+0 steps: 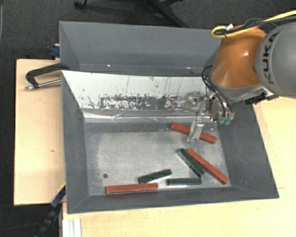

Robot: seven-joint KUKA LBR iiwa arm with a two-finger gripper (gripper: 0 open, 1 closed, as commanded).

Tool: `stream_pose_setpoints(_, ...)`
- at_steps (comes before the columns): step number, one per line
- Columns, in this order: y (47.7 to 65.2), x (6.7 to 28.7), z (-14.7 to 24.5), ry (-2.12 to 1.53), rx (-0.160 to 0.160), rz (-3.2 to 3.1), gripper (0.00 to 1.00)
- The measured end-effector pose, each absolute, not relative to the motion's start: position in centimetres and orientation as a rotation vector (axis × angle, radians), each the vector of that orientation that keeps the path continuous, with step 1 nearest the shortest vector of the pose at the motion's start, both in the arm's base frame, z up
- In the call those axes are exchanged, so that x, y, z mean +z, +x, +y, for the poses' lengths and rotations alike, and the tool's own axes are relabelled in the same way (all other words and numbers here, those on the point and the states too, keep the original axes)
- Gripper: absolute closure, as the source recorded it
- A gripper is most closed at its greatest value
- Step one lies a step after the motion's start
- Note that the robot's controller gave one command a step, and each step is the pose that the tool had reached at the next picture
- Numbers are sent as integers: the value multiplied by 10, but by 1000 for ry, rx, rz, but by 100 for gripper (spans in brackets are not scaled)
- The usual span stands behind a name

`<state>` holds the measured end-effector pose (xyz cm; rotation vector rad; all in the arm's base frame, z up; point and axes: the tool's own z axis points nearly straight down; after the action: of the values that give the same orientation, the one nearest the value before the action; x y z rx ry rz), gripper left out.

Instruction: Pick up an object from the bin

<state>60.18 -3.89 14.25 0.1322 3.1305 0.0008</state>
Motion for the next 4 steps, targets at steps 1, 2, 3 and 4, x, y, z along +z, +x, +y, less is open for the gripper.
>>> stream_pose_setpoints(1, 600, 141, -38, 502, 3, 3096, 0)
stream_pose_setpoints(2, 597, 79, -28, 326, 2, 3126, 0)
stream_pose_setpoints(3, 596, 71, -24, 698, 3, 3062, 100)
stream_pose_setpoints(4, 596, 71, -24, 698, 3, 3062, 100)
